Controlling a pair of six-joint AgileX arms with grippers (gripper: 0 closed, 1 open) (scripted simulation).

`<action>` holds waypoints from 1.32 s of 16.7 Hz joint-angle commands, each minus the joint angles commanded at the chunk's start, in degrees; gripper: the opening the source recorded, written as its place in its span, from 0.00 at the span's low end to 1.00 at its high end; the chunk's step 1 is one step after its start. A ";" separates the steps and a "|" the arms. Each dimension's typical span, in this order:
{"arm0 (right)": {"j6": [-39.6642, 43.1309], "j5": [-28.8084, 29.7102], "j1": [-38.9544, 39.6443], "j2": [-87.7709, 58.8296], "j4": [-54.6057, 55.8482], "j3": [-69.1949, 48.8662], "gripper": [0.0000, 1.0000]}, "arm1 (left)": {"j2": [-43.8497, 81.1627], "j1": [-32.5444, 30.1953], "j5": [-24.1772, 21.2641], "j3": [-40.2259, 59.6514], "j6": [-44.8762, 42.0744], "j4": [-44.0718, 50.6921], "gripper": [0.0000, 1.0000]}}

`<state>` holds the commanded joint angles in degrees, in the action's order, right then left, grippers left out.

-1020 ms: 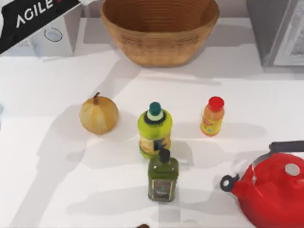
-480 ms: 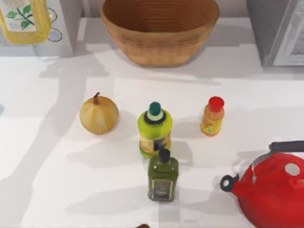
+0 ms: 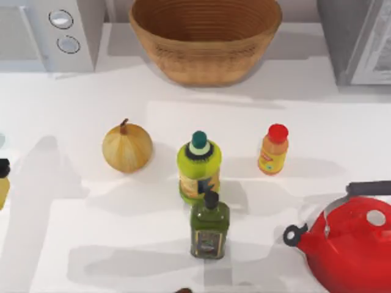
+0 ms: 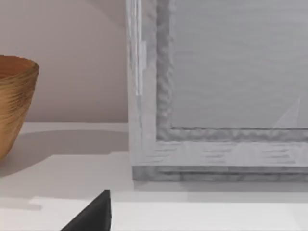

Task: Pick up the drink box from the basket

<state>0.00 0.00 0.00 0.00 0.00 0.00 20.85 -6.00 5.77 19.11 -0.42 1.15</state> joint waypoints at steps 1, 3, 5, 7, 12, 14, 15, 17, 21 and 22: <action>0.00 0.00 0.00 0.00 0.00 0.00 1.00 | -4.72 1.25 -1.19 -4.32 0.00 -0.08 0.00; 0.00 0.00 0.00 0.00 0.00 0.00 1.00 | -12.28 3.38 -3.24 -11.27 0.09 -0.40 0.00; 0.00 0.00 0.00 0.00 0.00 0.00 1.00 | -17.50 4.95 -4.75 -16.08 0.25 -0.79 0.00; 0.00 0.00 0.00 0.00 0.00 0.00 1.00 | -20.33 5.84 -5.61 -18.65 0.38 -1.09 0.00; 0.00 0.00 0.00 0.00 0.00 0.00 1.00 | -20.85 6.00 -5.77 -19.11 0.42 -1.15 0.00; 0.00 0.00 0.00 0.00 0.00 0.00 1.00 | -20.46 5.78 -5.57 -19.07 0.30 -1.24 0.00; 0.00 0.00 0.00 0.00 0.00 0.00 1.00 | -19.83 5.49 -5.04 -18.87 0.27 -1.89 0.00; 0.00 0.00 0.00 0.00 0.00 0.00 1.00 | -16.73 4.23 -2.53 -18.02 0.20 -5.07 0.00; 0.00 0.00 0.00 0.00 0.00 0.00 1.00 | -3.51 0.30 6.33 -15.53 -0.07 -17.76 0.00; 0.00 0.00 0.00 0.00 0.00 0.00 1.00 | 1.10 -0.82 8.96 -14.98 -0.20 -21.53 0.00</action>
<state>0.00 0.00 0.00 0.00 0.00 0.00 21.95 -6.82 14.73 4.13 -0.62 -20.38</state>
